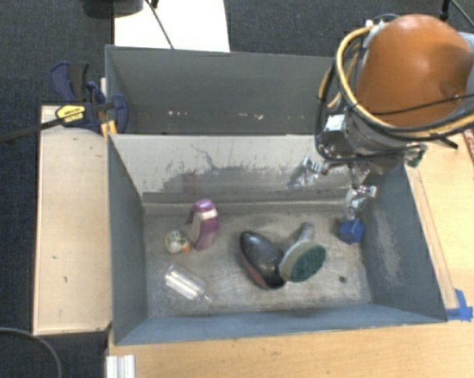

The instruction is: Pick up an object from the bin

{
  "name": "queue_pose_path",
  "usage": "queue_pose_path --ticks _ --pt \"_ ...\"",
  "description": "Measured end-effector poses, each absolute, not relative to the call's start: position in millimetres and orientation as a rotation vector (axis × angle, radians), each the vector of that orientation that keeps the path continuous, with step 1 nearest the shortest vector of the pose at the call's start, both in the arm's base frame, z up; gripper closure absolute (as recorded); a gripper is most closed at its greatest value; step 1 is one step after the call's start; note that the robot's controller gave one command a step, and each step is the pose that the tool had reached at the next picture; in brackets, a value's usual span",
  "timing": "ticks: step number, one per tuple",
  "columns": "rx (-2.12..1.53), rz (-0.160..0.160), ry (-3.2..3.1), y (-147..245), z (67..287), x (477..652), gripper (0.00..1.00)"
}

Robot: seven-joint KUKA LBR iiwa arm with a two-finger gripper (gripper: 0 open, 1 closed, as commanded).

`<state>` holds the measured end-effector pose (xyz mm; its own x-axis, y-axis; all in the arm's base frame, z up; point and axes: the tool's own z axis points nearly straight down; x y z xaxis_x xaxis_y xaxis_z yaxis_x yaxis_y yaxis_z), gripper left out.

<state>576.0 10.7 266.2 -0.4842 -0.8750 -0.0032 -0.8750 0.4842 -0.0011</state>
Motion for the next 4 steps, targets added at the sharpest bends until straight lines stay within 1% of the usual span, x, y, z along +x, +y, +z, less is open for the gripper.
queue_pose_path --ticks 1,2,3,4 --pt "-1.581 0.007 2.720 -3.4 155.0 554.0 0.00" --pt "-1.415 0.000 2.802 -13.4 73.1 549.5 0.00" --pt "-1.421 -0.003 2.788 -10.6 78.1 552.4 1.00" --pt "-1.485 -0.008 2.757 -20.1 201.2 563.1 1.00"
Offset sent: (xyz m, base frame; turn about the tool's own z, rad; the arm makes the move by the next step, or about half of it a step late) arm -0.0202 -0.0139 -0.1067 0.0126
